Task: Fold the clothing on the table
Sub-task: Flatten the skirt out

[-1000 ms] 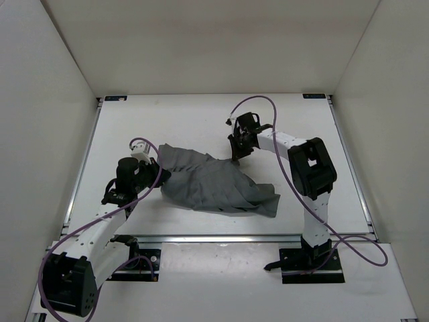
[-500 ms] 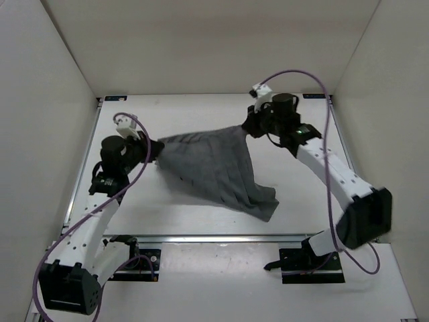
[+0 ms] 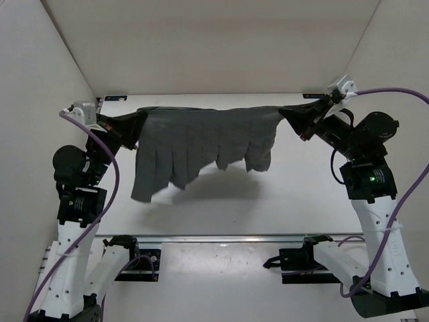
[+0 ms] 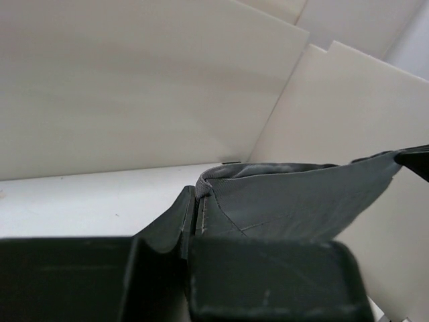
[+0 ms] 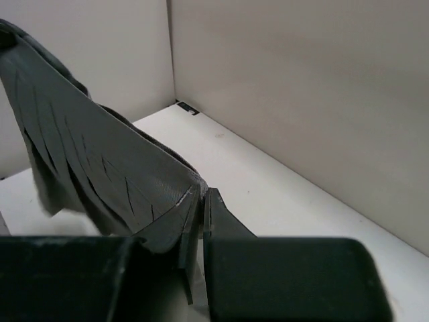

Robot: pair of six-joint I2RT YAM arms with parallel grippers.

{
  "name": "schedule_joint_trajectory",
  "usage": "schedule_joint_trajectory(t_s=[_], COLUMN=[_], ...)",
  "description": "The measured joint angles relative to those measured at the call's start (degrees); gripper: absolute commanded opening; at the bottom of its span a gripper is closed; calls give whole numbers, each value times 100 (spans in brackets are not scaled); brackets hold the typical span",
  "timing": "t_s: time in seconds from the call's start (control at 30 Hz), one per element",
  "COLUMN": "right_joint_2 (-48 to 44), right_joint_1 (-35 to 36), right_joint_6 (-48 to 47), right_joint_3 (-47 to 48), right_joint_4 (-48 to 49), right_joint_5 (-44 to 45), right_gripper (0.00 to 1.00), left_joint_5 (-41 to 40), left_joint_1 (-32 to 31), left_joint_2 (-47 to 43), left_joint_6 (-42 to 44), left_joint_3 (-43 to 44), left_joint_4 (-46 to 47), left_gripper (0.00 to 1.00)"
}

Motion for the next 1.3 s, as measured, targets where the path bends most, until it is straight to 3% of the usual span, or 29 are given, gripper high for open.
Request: schedule_joint_trajectory(t_s=[0.23, 0.4, 0.63, 0.7, 0.77, 0.83, 0.97, 1.17, 1.2, 1.3], right_joint_2=[887, 2490, 4850, 5174, 5119, 4695, 3580, 3104, 3104, 3010], right_joint_1=[127, 304, 179, 44, -87, -173, -114, 184, 236, 476], right_joint_6=[-37, -293, -774, -820, -852, -914, -903, -680, -636, -457], right_joint_3=[57, 603, 4022, 4992, 5270, 4741, 2341, -1346, -1781, -2824], right_joint_4=[98, -44, -1370, -1617, -1617, -1401, -664, 341, 393, 509], right_joint_5=[-125, -55, 155, 140, 133, 144, 118, 345, 426, 699], right_gripper=[0, 0, 0, 0, 0, 0, 0, 0, 0, 0], left_joint_5=[0, 9, 273, 275, 282, 313, 339, -278, -452, -597], left_joint_1=[61, 68, 291, 328, 326, 304, 221, -249, -409, -730], left_joint_2=[911, 2164, 3836, 3945, 3923, 3812, 3464, 3134, 3112, 2922], left_joint_6=[-61, 44, 195, 293, 374, 396, 374, 382, 374, 184], left_joint_3=[-358, -264, 1027, 1335, 1495, 1436, 470, -2588, -3104, -4068], left_joint_4=[651, 1064, 1228, 1231, 1314, 1550, 2225, 3167, 3187, 3141], left_gripper=[0, 0, 0, 0, 0, 0, 0, 0, 7, 7])
